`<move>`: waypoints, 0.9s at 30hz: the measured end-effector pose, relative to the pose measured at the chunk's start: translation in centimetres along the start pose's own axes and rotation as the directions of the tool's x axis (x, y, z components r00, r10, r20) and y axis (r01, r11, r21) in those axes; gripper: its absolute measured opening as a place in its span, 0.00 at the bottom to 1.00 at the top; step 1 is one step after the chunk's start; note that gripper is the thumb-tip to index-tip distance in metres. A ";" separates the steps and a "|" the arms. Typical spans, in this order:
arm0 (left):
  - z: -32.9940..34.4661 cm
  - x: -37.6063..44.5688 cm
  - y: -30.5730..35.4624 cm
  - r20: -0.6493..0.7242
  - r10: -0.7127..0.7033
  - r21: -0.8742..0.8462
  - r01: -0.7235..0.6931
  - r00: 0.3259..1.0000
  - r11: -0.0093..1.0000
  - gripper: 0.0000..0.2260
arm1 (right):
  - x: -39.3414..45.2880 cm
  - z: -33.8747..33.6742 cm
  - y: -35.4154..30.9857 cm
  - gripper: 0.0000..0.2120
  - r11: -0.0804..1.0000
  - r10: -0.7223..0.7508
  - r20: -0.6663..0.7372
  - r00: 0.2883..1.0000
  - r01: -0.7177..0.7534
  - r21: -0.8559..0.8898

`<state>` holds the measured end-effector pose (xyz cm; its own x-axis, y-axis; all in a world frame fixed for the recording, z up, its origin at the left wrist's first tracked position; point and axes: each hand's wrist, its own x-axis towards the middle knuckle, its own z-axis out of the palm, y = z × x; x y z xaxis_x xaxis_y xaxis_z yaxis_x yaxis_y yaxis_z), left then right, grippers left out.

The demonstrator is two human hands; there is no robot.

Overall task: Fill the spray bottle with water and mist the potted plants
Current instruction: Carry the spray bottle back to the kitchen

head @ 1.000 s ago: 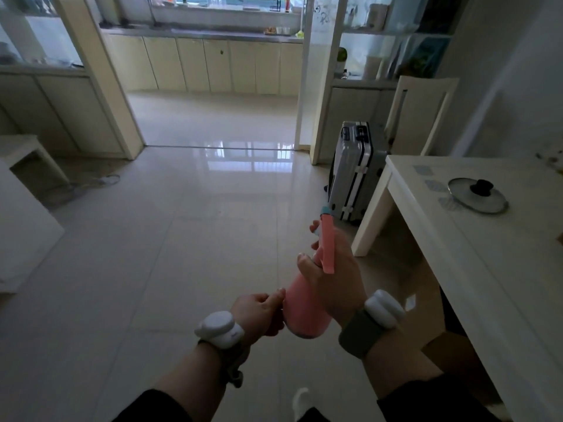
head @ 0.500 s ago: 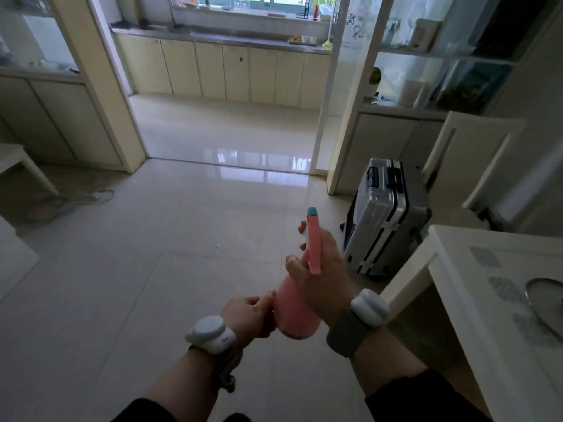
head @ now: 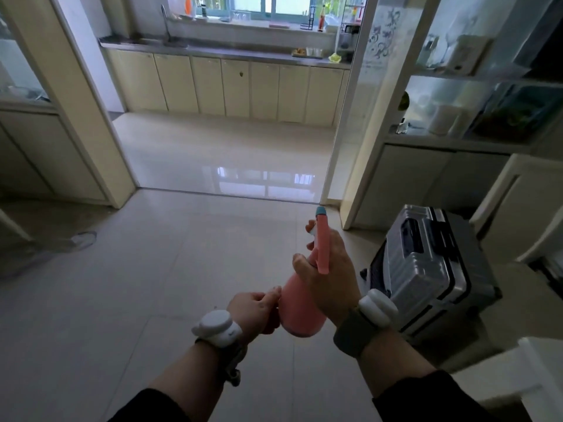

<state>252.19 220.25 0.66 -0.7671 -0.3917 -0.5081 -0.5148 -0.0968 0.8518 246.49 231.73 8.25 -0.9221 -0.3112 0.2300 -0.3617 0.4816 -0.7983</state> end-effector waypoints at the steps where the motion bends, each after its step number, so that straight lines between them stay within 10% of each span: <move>1: -0.3 1.6 1.1 0.005 -0.009 0.005 0.009 1.000 1.000 0.18 | 2.0 0.5 0.1 0.23 1.000 0.007 0.021 1.000 -0.007 0.005; 27: -11.9 58.1 32.0 -0.129 0.014 -0.024 -0.017 0.992 1.000 0.21 | 65.5 23.6 4.4 0.27 0.993 -0.099 0.117 0.988 0.091 0.073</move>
<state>195.72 183.49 -0.06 -0.7183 -0.5077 -0.4756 -0.4921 -0.1125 0.8633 187.77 194.10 6.65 -0.8591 -0.4511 0.2416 -0.4333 0.3900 -0.8125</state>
